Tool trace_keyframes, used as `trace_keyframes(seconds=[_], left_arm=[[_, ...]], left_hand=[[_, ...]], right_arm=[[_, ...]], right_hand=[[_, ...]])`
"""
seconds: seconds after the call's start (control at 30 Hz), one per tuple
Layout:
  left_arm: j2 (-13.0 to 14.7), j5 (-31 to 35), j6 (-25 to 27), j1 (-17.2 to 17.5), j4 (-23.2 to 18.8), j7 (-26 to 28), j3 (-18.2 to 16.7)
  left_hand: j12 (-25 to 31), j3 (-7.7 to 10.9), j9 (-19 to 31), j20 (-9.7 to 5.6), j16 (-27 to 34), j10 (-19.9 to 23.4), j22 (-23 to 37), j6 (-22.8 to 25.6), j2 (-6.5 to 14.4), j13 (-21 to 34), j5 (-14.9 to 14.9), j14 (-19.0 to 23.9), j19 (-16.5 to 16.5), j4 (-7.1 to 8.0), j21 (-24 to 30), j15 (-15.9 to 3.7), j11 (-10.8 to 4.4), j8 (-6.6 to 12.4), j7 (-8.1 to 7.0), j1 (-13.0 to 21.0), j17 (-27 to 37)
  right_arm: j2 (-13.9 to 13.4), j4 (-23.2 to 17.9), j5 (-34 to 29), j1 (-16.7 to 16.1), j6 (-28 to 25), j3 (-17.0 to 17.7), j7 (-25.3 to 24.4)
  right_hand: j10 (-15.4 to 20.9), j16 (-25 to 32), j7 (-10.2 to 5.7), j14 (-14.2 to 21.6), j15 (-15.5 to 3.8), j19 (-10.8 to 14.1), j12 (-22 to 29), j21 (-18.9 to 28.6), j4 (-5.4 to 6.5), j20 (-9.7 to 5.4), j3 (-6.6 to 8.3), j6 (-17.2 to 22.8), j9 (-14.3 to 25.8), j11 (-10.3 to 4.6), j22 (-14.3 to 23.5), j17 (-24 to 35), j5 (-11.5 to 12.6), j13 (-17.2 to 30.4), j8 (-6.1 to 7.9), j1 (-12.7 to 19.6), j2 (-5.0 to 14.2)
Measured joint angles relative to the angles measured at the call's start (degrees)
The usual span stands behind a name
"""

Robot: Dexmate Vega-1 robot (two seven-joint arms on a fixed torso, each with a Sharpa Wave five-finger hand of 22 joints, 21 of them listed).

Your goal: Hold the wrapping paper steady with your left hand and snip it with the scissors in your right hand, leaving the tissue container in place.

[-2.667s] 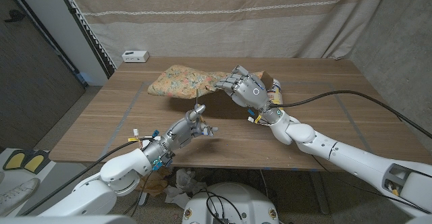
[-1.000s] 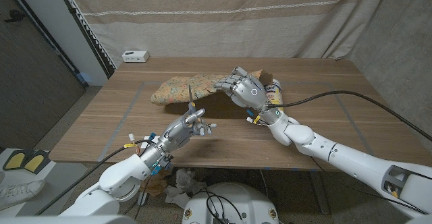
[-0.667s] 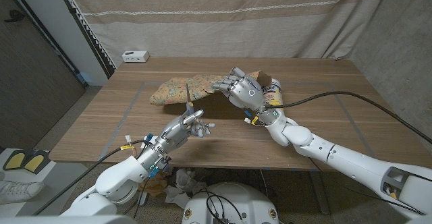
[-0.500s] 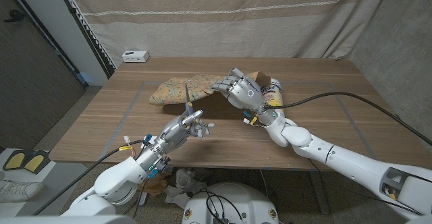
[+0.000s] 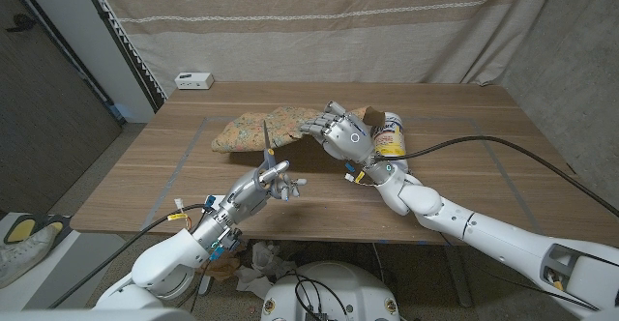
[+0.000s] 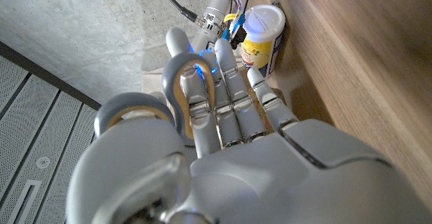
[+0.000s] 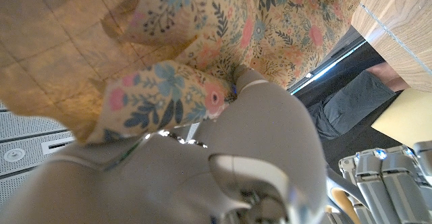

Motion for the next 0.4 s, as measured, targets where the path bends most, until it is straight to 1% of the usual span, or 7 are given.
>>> trace_keyframes(seconds=[0.07,0.13,0.33,0.4], left_arm=[[0.0,0.0,0.0,0.1,-0.1,0.2,0.0],[0.0,0.1,0.0,0.3,-0.4,0.3,-0.1],[0.1,0.1,0.5,0.1,-0.6,0.5,-0.2],[0.1,0.1,0.6,-0.2,-0.5,0.5,-0.2]], left_hand=[[0.0,0.17,0.0,0.04,-0.3,0.0,0.0,0.0,0.0,0.0,0.0,0.0,0.0,0.14,0.0,0.0,0.0,0.0,0.0,0.0,0.0],[0.0,0.75,-0.3,0.04,-0.5,0.0,0.0,0.0,0.0,0.0,-0.2,0.0,0.0,0.03,0.2,0.01,0.0,0.0,0.0,0.0,0.0],[0.0,1.12,-0.7,0.04,-0.5,0.0,0.3,0.0,0.0,0.0,-0.3,0.0,0.0,-0.01,0.3,0.01,0.0,0.21,0.0,0.0,0.3],[0.0,1.19,-0.6,0.04,-0.5,0.0,0.3,0.0,0.0,0.0,-0.3,0.0,0.0,-0.07,0.4,0.01,0.0,0.43,0.0,0.0,0.5]], right_arm=[[0.0,0.0,0.0,-0.1,-0.1,0.0,0.0],[0.0,-0.1,0.0,-0.1,-0.2,0.0,0.0],[-0.2,-0.3,0.1,-0.5,-0.4,0.0,0.1],[-0.3,-0.4,0.1,-0.6,-0.5,0.0,0.2]], right_hand=[[0.0,0.0,0.0,0.0,0.0,0.0,0.0,0.0,0.0,0.0,0.0,0.0,0.0,0.0,0.0,0.0,0.0,0.0,0.0,0.0,0.0],[0.0,0.0,0.0,0.0,0.0,0.0,0.0,0.0,0.0,0.0,0.0,0.0,0.0,0.0,0.0,0.0,0.0,0.0,0.0,0.0,0.0],[0.0,-0.2,-0.03,0.0,0.0,0.0,0.0,0.0,0.0,0.0,0.0,0.0,0.0,0.0,0.0,0.0,0.0,0.0,0.0,0.0,0.0],[0.0,-0.3,-0.32,0.0,0.0,0.0,0.0,0.0,0.0,0.0,0.0,0.3,0.0,0.0,0.0,0.0,0.0,0.0,0.0,0.0,-0.01]])
